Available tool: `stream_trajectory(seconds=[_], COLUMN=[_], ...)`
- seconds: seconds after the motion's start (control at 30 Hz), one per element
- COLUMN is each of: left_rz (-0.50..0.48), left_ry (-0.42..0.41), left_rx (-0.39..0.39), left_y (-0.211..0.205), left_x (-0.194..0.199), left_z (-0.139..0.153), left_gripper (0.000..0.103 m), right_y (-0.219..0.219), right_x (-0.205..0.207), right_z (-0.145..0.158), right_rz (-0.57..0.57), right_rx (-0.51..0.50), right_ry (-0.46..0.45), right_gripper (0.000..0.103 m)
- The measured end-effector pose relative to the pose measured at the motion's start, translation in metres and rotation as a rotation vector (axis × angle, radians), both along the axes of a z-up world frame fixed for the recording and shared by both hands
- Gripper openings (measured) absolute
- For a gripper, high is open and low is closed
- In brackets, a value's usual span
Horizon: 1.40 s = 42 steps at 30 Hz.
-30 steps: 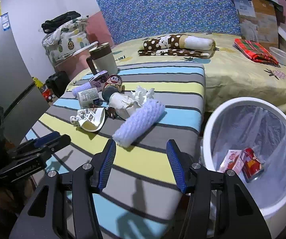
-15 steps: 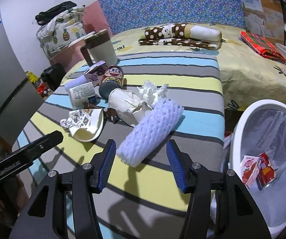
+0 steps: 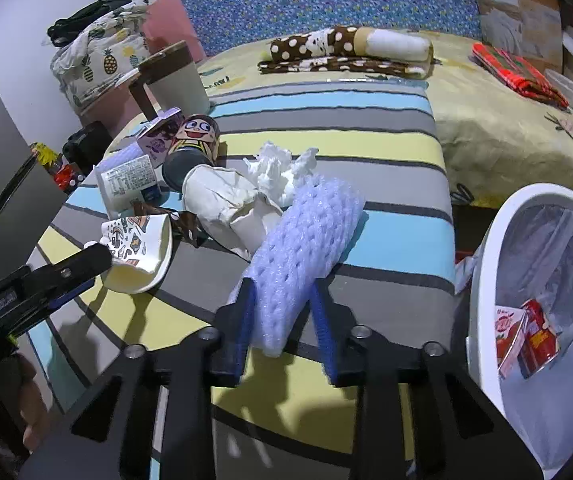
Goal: Collect trash
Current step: 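Grasp the lavender foam sleeve with the right tool while the left tool grasps the patterned wrapper, then carry the foam sleeve and wrapper over the bin with both tools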
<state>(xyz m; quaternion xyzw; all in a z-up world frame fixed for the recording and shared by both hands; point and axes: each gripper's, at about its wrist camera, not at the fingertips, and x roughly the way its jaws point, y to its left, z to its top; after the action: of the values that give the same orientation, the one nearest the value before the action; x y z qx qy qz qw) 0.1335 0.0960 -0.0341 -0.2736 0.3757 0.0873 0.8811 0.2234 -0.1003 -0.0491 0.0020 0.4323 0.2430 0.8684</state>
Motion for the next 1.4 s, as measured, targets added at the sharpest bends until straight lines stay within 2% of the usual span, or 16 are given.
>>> stream_trajectory(seconds=[0.03, 0.13, 0.2, 0.27, 0.33, 0.43, 0.6, 0.83, 1.07, 1.4], left_rz=[0.004, 0.011, 0.007, -0.005, -0.024, -0.051, -0.11, -0.202, -0.298, -0.459], left_ry=[0.008, 0.037, 0.06, 0.075, 0.084, 0.07, 0.028, -0.028, -0.067, -0.115], left_rx=[-0.001, 0.012, 0.041, 0.069, 0.082, 0.122, 0.187, 0.237, 0.253, 0.276], left_y=[0.0, 0.0, -0.002, -0.003, -0.004, -0.01, -0.021, -0.045, -0.073, -0.124], left_x=[0.003, 0.009, 0.012, 0.012, 0.011, 0.005, -0.007, -0.02, -0.02, -0.019], left_z=[-0.001, -0.005, -0.008, -0.01, -0.013, -0.009, 0.001, 0.017, 0.028, 0.036], left_gripper=[0.062, 0.062, 0.053, 0.031, 0.022, 0.017, 0.017, 0.017, 0.017, 0.017], right_y=[-0.001, -0.004, -0.005, -0.007, -0.011, -0.013, -0.019, -0.033, -0.05, -0.088], right_x=[-0.002, -0.002, 0.0, 0.0, -0.001, -0.004, -0.013, -0.024, -0.036, -0.043], right_z=[0.001, 0.003, 0.003, 0.003, 0.003, 0.005, 0.012, 0.019, 0.027, 0.031], right_rz=[0.005, 0.009, 0.01, 0.009, 0.011, 0.014, 0.017, 0.009, -0.017, -0.116], right_rx=[-0.006, -0.008, -0.003, 0.001, 0.007, 0.012, 0.029, 0.067, 0.083, 0.07], right_ry=[-0.01, -0.016, -0.014, -0.014, -0.015, -0.023, -0.053, -0.072, -0.1, -0.124], right_gripper=[0.017, 0.015, 0.015, 0.014, 0.014, 0.014, 0.014, 0.014, 0.014, 0.014])
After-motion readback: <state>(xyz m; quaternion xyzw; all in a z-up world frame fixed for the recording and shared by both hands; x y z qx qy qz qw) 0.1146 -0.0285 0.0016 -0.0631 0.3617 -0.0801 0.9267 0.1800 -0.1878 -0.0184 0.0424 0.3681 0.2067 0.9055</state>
